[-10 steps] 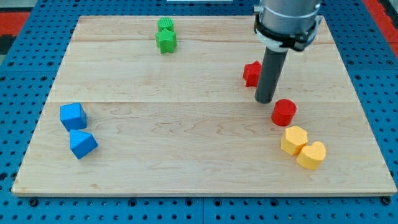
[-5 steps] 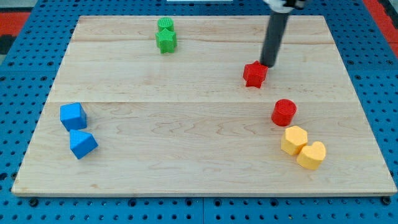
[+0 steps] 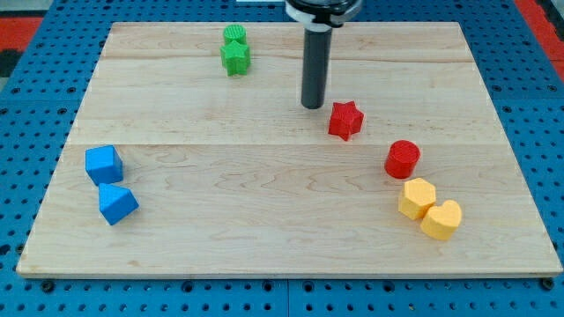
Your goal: Push the red star towards the red circle
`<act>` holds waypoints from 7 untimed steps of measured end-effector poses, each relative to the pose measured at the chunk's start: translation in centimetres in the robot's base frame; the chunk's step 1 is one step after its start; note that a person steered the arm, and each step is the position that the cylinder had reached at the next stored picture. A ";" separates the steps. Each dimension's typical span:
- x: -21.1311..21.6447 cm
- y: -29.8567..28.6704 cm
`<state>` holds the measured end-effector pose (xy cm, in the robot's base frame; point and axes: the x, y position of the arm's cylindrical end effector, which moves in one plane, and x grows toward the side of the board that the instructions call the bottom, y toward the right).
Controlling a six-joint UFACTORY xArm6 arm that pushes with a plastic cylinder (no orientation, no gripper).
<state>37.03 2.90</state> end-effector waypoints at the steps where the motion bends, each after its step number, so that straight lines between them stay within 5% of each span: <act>1: 1.7 0.4; 3: 5.9 6.7; 6: -0.4 8.6; 7: 0.7 9.0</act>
<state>37.73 11.85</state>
